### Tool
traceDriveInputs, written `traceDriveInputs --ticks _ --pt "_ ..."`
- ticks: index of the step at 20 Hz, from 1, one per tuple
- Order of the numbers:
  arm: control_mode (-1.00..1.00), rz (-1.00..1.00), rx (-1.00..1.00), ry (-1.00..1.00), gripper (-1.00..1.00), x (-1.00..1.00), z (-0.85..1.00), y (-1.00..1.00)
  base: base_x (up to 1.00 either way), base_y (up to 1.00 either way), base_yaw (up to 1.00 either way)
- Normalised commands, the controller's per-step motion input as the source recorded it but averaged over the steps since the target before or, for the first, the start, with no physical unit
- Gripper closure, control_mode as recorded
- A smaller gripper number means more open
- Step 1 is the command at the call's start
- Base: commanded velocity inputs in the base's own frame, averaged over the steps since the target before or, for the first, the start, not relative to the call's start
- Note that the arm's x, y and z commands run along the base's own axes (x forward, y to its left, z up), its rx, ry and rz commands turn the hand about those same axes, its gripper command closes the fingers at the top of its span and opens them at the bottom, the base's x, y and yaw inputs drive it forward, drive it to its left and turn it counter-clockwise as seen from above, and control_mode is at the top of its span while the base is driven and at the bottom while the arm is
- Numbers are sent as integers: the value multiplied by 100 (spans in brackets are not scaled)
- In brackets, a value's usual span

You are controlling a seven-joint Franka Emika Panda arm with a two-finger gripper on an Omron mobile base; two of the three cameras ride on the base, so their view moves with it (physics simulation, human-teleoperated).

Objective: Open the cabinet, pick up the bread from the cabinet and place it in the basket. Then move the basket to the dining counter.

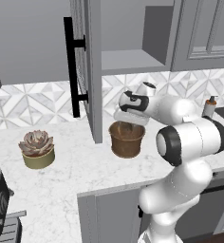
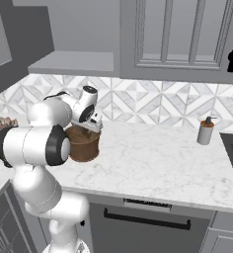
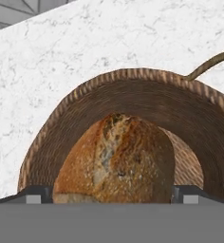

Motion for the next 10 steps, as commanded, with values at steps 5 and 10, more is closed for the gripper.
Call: traceDriveInputs --ticks 5,10 --pt "-100 0 0 -15 -100 -30 0 0 0 0 0" --pt "-100 0 0 -7 -100 8 3 0 0 0 0"
